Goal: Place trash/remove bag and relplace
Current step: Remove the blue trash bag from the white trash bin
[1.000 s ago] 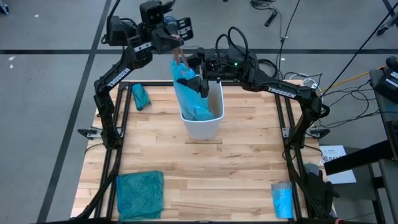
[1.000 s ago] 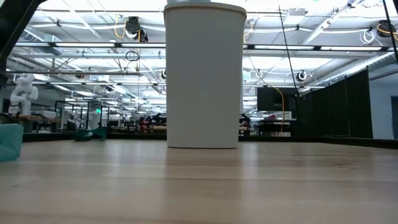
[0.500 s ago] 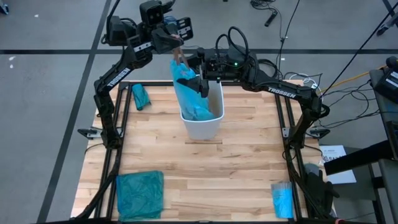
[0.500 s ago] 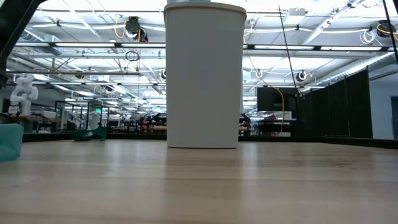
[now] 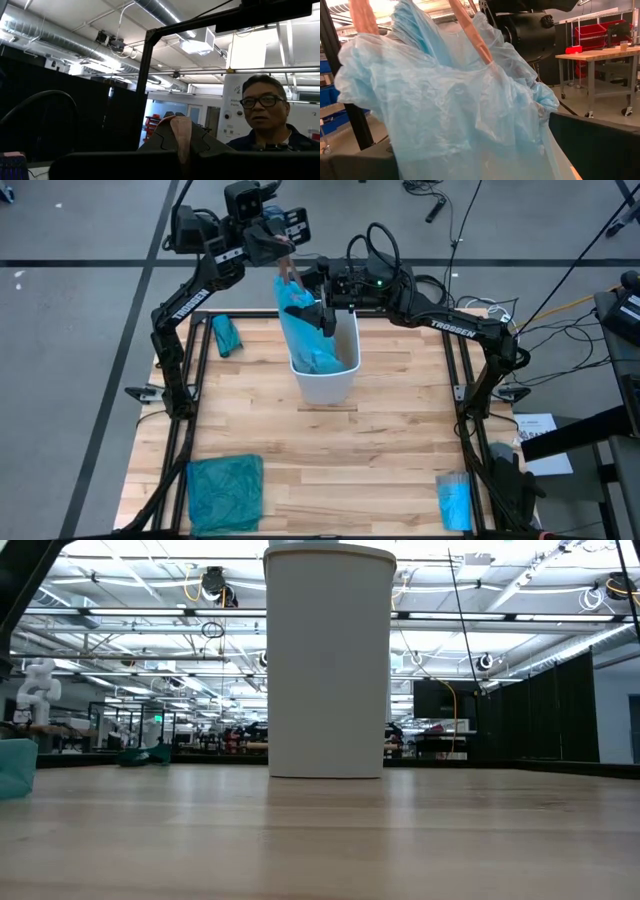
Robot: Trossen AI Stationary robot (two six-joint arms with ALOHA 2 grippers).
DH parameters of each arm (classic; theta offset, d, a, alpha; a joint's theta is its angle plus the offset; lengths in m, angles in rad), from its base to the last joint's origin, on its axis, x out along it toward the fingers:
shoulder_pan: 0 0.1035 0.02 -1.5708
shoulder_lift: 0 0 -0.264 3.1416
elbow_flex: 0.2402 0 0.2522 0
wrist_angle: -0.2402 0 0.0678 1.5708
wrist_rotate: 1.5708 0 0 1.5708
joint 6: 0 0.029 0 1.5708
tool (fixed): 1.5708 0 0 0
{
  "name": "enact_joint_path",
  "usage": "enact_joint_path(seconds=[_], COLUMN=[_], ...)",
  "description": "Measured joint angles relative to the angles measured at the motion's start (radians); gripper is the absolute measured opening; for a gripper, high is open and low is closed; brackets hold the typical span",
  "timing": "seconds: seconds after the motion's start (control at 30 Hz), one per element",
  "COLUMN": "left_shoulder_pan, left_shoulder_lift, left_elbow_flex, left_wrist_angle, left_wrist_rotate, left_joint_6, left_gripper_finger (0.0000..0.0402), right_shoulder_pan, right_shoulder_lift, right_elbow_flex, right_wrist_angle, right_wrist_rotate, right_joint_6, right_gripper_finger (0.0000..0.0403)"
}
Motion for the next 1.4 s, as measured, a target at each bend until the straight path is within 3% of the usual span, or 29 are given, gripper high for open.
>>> enact_joint_path(seconds=[0.87,1.17,1.4], left_shoulder_pan=[0.000,0.019,0.038], left_shoulder_lift=[0.000,-0.006,-0.006], left_elbow_flex=[0.000,0.002,0.002], left_wrist_angle=[0.000,0.001,0.000], left_wrist_rotate=[0.000,0.015,0.017], left_joint_6=[0.000,-0.019,-0.026], left_gripper_finger=[0.0000,0.0000,0.0000], right_shoulder_pan=[-0.001,-0.020,0.018], right_shoulder_lift=[-0.003,-0.089,-0.154], right_elbow_flex=[0.000,-0.001,0.000], right_wrist_angle=[-0.016,-0.044,-0.022], right_wrist_rotate=[-0.012,-0.093,-0.032], right_joint_6=[0.006,0.033,-0.025], right_gripper_finger=[0.0357,0.0357,0.0357])
